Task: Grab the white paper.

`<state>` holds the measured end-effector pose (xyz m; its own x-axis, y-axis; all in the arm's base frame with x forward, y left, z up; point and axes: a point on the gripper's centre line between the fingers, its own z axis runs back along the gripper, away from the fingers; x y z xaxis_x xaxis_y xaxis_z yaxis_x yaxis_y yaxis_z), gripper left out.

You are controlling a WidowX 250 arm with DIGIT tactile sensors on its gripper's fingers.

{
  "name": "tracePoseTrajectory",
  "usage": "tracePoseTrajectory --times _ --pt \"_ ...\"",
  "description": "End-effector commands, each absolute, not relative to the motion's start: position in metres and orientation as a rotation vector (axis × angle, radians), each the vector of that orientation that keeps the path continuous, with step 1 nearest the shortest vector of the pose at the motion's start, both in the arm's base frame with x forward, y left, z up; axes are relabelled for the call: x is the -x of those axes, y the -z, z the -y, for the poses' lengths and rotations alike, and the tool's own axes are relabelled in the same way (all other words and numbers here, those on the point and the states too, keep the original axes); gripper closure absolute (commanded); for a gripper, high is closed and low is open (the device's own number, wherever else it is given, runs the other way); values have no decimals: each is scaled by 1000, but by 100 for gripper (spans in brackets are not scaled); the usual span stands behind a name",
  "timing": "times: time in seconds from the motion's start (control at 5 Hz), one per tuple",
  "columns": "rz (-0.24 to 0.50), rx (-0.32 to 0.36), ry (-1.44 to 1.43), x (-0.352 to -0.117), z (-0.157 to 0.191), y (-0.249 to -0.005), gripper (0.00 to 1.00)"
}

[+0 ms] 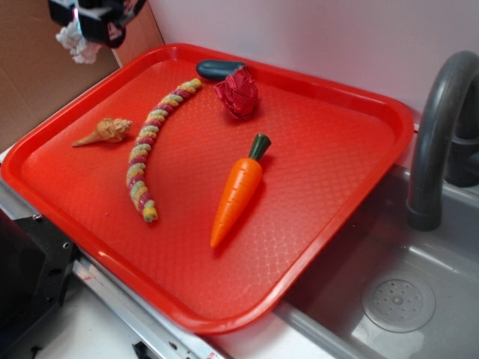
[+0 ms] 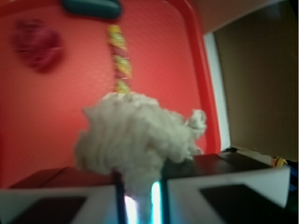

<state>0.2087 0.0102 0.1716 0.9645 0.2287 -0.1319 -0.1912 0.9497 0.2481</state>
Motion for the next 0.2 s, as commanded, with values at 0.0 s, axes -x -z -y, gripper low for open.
tracePoseTrajectory --times 0.0 --pt "-4 -100 -178 -213 0 -214 100"
